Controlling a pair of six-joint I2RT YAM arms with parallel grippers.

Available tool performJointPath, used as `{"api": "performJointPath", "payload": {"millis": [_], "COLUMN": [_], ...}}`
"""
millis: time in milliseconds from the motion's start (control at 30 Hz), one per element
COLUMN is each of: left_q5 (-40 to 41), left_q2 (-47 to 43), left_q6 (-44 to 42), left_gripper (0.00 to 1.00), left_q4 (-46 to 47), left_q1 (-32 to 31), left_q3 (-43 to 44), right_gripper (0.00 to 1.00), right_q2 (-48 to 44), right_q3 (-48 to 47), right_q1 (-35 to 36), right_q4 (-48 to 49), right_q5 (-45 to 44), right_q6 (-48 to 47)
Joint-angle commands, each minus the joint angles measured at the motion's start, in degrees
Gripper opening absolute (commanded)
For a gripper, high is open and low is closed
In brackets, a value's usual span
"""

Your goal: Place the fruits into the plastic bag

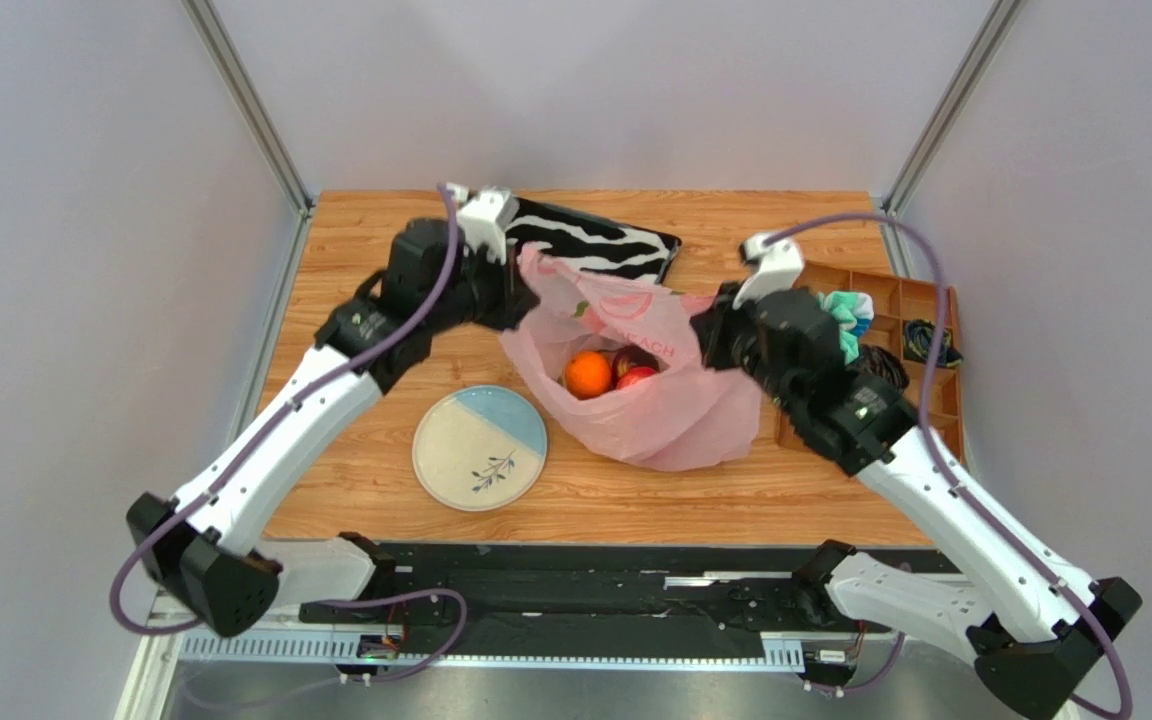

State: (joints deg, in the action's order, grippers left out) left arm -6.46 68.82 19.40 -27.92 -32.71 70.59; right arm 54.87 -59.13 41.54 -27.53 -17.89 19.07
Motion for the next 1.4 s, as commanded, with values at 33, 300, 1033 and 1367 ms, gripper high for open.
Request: {"api": "performJointPath", "payload": {"millis": [33,300,1033,1367], "left_q5": [-5.83,-11.38,-20.88,-18.59], "left_q2": [9.3,17.22,12.13,14.24], "left_q6": [0.11,4.77,16.29,9.96], "left_gripper": [0.0,0.0,0.0,0.25], "left_q4": [2.97,2.96,15.0,12.45], "left_q1": [0.54,1.33,3.18,3.18], "left_q3": [27.96,42.0,17.4,13.79], "right_gripper": [0.0,0.0,0.0,0.11], "right_q2": [1.11,4.72,6.21,6.92], "right_q3": [-22.99,-31.66,-11.36,-9.51], "right_q1": [-12.07,-19.82,-31.17,-31.17], "right_q4": [1.08,-0.07,6.26,4.77], "right_q5": [16.81,23.16,28.09,28.7], "right_q6": [-5.18,-4.23,2.11,1.5]}}
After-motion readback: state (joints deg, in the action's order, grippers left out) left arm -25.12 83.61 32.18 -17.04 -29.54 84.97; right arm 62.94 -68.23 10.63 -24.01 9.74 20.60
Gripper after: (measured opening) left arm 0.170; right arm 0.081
